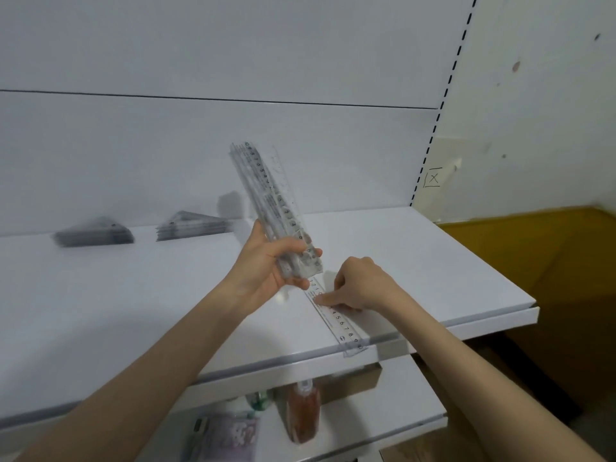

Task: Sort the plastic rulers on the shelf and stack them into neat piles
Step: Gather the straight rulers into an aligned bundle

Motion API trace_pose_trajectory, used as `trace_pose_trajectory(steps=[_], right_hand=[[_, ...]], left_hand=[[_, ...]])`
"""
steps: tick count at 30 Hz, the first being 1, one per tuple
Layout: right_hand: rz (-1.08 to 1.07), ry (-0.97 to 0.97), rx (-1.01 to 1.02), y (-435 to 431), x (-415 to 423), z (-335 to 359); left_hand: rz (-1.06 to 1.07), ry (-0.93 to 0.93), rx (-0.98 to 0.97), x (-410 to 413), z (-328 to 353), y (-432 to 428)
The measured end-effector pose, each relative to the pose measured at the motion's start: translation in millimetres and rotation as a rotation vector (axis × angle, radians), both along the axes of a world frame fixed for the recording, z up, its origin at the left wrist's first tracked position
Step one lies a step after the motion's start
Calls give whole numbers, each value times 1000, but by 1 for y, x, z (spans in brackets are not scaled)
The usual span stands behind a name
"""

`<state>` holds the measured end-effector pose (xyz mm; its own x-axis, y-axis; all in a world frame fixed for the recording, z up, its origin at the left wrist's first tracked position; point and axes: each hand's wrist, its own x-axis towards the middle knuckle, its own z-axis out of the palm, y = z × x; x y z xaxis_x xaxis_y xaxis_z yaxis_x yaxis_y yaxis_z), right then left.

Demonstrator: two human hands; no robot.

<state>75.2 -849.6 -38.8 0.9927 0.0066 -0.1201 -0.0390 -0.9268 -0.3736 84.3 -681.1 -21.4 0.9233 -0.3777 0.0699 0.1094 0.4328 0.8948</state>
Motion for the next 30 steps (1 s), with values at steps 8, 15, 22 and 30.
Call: trace_pose_trajectory(steps=[8,15,22,30], right_hand=[[5,13,-37,10,-30,3],[8,194,-312,13,-51,23],[-20,290,-324,20,-61,23],[-103,239,209,0,-68,22]], left_hand=[[-82,53,15,-28,-15,25],[-109,62,13,-41,-21,39],[-137,71,-15,-48,-23,52],[-185,100,-30,-50,-25,52]])
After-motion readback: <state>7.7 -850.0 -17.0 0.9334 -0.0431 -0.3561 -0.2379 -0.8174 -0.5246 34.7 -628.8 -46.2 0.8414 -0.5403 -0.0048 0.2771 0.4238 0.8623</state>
